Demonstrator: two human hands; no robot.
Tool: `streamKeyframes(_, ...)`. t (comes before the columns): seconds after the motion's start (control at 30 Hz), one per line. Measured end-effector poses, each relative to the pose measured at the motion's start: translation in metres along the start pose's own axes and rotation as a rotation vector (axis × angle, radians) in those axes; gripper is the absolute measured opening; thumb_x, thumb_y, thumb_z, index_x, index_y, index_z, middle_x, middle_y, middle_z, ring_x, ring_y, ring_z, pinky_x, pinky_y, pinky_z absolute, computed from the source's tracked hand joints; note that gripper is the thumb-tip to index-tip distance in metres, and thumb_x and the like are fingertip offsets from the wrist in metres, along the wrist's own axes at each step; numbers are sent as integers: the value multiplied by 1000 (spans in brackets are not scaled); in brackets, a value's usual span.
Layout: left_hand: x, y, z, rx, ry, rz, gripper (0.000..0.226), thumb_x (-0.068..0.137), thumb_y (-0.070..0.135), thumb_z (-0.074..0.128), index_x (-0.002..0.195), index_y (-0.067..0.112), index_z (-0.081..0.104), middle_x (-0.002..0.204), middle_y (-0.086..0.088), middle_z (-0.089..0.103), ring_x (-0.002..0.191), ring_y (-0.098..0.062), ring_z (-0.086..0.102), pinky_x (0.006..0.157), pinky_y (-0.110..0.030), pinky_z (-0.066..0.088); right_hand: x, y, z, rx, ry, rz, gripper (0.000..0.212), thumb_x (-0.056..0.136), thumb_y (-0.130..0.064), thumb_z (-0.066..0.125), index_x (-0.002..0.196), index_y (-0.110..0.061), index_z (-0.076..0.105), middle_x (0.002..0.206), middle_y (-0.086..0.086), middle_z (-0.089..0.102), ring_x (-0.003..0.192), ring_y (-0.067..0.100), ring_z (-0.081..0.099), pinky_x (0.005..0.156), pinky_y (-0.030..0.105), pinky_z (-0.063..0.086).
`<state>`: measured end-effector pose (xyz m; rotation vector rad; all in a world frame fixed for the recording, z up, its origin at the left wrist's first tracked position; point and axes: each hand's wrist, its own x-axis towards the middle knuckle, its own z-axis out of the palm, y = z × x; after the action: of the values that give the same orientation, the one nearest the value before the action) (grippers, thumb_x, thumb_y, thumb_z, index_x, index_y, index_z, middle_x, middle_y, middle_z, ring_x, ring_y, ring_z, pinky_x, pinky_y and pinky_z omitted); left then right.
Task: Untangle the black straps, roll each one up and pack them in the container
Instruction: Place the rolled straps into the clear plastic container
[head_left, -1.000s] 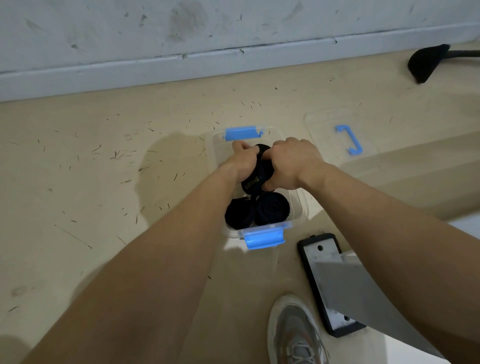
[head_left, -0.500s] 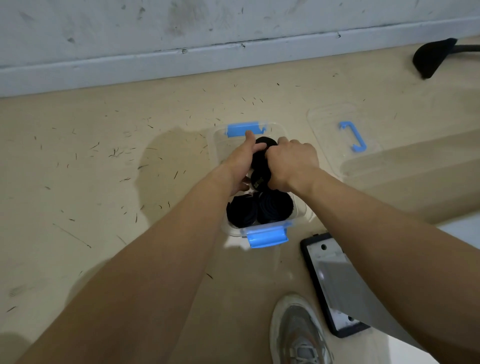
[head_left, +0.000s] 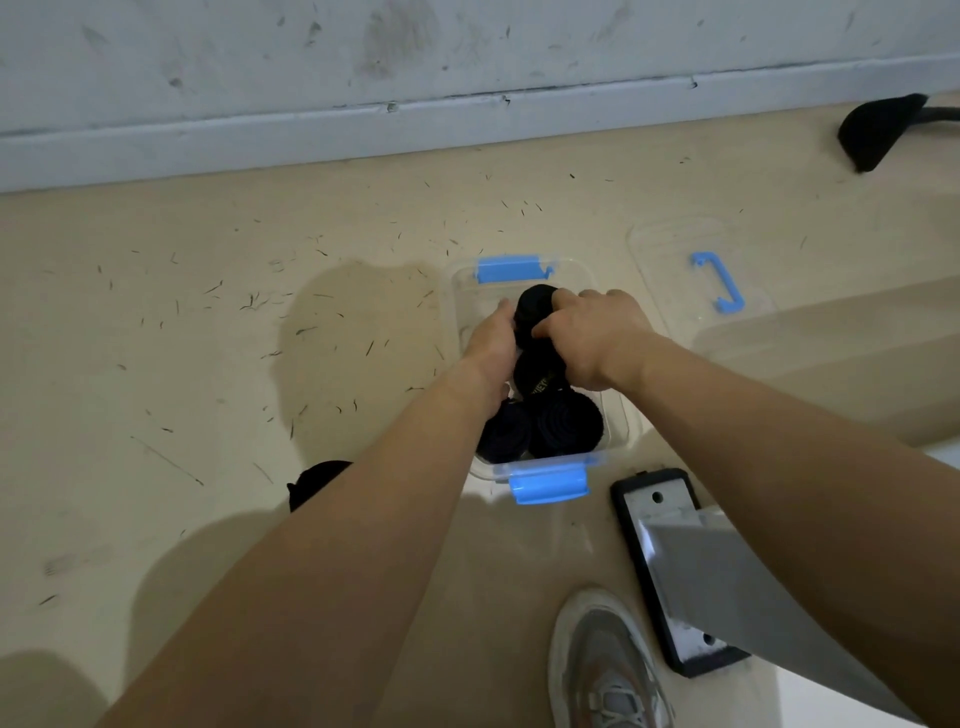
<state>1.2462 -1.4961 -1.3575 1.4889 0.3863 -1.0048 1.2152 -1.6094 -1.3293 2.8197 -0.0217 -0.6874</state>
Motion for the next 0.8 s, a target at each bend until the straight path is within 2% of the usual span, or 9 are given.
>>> streamKeyframes(0.13,-6,-6,1,13,-1,-30,52,110,51,29,91,16,63,79,-2,60,65,-14,54,48,-22,43,-1,-11,6,-37,-14,25,35,92,-28,63,127,-30,62,126,7,48,111,26,57,91,38,38)
streamKeyframes(0.23,-10,-8,3,-3,-36,-30,59,108,56,28,108,12,67,89,-5,68,73,-15,63,52,-22,46,0,-8,-1,57,-47,8,32,90,-22,62,121,-30,62,114,2,54,95,21,54,91,39,35)
streamKeyframes(0.33,-9,-7,6,17,-116,-33,62,108,57,28,133,11,61,123,-9,69,103,-16,67,50,-20,50,-7,-5,-12,234,5,66,26,88,-17,57,114,-19,61,95,2,58,83,23,48,80,35,33)
streamKeyframes(0.43,-27,0,8,-12,-57,49,58,108,53,36,122,7,68,132,-22,66,108,-31,66,85,-32,55,-22,-13,-19,314,70,117,20,90,-16,54,109,-18,60,92,3,55,80,24,47,74,35,35)
streamKeyframes(0.47,-28,1,5,8,-35,87,57,108,52,38,116,7,71,132,-25,65,111,-33,65,96,-37,51,-27,-18,-22,329,97,121,20,90,-16,53,108,-18,61,94,3,57,80,24,48,73,35,35)
streamKeyframes(0.5,-32,2,1,39,-34,126,53,107,52,39,109,11,72,128,-21,68,110,-28,65,99,-35,48,-31,-22,-25,349,121,124,21,90,-15,53,108,-19,63,97,2,59,81,23,49,72,35,36)
streamKeyframes(0.6,-64,6,-26,151,-37,207,45,108,51,37,96,22,68,115,-2,70,103,-18,63,95,-31,43,-42,-39,-38,453,150,127,26,89,-15,52,110,-20,67,107,2,66,89,25,62,72,35,48)
streamKeyframes(0.7,-97,-1,-73,243,83,267,38,109,43,38,112,17,66,117,-4,72,105,-24,68,93,-37,52,-55,-68,-49,623,129,76,35,94,-14,49,125,-19,65,119,6,67,104,28,65,84,39,56)
streamKeyframes(0.8,-124,-26,-129,444,290,318,22,106,25,47,121,19,63,115,-3,72,97,-22,68,82,-34,53,-67,-108,-50,674,88,-78,43,95,-17,53,137,-20,57,133,5,59,117,27,60,93,40,53)
